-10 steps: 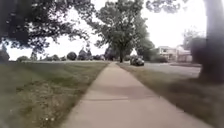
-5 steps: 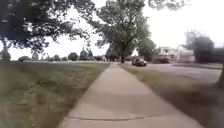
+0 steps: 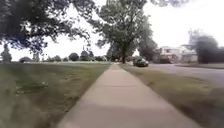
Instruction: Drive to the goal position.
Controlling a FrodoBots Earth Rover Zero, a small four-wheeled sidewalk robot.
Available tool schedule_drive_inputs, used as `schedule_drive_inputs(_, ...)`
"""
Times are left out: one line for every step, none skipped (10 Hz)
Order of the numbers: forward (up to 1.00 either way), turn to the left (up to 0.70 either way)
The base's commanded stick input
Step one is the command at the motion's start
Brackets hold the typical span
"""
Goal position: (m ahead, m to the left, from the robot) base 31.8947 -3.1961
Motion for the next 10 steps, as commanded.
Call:
schedule_drive_inputs(1.00, 0.00)
schedule_drive_inputs(1.00, 0.00)
schedule_drive_inputs(1.00, 0.00)
schedule_drive_inputs(1.00, 0.00)
schedule_drive_inputs(1.00, 0.00)
schedule_drive_inputs(1.00, 0.00)
schedule_drive_inputs(1.00, 0.00)
schedule_drive_inputs(1.00, 0.00)
schedule_drive_inputs(1.00, 0.00)
schedule_drive_inputs(1.00, 0.00)
